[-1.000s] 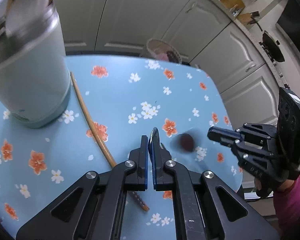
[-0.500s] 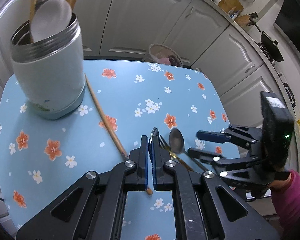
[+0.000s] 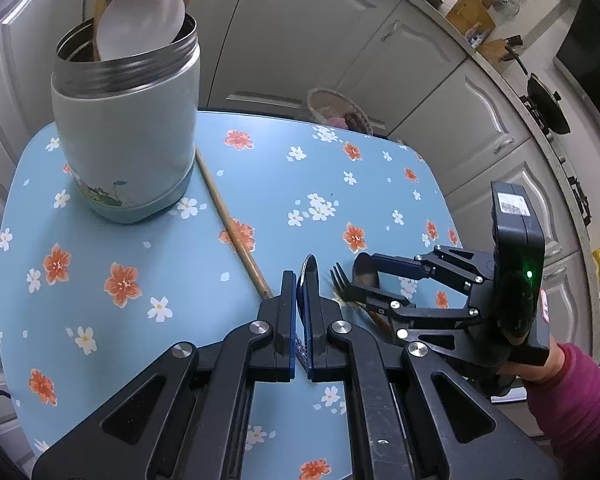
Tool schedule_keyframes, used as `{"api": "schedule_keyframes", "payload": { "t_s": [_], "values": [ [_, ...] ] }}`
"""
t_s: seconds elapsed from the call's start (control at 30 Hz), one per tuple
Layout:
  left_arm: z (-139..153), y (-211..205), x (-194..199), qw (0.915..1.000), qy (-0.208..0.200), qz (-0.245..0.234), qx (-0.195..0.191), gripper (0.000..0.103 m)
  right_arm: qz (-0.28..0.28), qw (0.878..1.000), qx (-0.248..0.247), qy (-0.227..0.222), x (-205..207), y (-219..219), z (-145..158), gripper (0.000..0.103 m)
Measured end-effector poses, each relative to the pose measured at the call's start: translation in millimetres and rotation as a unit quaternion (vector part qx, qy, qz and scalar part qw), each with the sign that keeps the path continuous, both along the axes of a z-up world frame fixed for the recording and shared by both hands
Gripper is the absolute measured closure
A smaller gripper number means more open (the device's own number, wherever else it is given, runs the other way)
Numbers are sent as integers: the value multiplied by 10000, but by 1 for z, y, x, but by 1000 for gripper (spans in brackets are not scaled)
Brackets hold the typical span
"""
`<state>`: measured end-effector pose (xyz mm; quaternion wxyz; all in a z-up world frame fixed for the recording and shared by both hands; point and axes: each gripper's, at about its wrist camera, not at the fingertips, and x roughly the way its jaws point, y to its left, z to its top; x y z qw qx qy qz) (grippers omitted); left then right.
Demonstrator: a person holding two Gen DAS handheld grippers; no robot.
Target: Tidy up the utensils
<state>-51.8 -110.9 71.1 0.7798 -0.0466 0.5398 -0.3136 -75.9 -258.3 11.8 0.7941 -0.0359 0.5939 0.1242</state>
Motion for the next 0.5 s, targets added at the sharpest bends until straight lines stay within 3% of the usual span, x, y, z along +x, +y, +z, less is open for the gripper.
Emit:
{"api": "schedule_keyframes", "payload": {
  "t_s": [0.2, 0.5],
  "values": [
    [3, -1, 0, 10000, -29, -21, -46, 102, -76, 9998, -8, -174, -6, -5, 10, 66],
    [25, 0, -3, 9996, -205, -60, -162, 102, -160, 9980, 232, -567, -20, -14, 54, 66]
  ]
}}
